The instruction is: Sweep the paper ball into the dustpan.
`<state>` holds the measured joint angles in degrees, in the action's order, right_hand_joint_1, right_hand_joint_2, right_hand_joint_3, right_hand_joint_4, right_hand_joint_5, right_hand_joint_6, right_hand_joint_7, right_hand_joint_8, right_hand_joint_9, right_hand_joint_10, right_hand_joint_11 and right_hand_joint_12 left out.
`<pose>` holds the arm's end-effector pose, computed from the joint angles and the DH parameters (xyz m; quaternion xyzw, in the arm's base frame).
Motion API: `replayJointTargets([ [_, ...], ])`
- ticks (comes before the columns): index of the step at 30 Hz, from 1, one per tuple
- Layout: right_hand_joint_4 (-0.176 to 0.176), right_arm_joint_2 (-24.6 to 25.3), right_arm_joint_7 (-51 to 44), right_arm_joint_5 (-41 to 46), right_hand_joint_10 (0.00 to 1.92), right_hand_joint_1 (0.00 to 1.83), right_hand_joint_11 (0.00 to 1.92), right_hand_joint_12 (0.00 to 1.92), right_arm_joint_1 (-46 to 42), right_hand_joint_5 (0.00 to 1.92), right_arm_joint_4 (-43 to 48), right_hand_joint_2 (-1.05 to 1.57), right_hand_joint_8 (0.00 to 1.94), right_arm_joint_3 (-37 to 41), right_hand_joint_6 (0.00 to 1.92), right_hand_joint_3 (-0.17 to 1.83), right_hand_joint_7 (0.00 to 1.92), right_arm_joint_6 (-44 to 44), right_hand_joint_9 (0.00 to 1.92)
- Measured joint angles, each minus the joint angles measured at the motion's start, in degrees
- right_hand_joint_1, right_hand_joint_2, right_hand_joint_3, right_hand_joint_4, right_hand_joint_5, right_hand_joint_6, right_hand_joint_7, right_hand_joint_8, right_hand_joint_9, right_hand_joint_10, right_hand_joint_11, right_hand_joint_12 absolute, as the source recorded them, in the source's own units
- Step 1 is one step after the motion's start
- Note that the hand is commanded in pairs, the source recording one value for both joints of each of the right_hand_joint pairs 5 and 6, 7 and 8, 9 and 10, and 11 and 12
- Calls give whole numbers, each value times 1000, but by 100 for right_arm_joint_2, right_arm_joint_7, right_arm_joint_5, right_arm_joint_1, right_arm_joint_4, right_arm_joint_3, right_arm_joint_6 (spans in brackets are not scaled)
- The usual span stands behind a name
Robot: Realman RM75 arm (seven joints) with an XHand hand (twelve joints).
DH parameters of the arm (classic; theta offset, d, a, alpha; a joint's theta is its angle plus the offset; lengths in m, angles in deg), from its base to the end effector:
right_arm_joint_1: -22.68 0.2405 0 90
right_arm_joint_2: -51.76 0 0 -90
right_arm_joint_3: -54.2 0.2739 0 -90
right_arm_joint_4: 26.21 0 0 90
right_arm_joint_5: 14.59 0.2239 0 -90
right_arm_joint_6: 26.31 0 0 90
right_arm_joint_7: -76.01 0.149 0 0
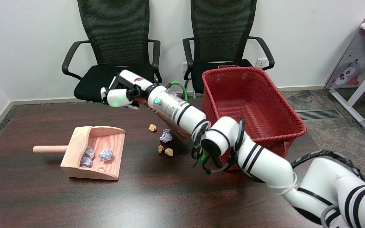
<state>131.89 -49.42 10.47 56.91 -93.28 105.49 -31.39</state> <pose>-0.2080 -0.4737 0.1006 0.7886 -0.3593 0.2549 0.4291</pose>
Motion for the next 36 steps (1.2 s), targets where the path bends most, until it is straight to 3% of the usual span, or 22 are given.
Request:
replayJointTargets([
  [14, 31, 565, -41, -593, 1920, 785, 1920, 1920, -227, 1920, 417, 1522, 1920, 280, 1920, 1833, 1920, 148, 1920],
  [36, 25, 996, 346, -336, 1920, 798, 1920, 1920, -55, 1920, 1154, 1449, 1920, 340, 1920, 1833, 1920, 186, 1920],
])
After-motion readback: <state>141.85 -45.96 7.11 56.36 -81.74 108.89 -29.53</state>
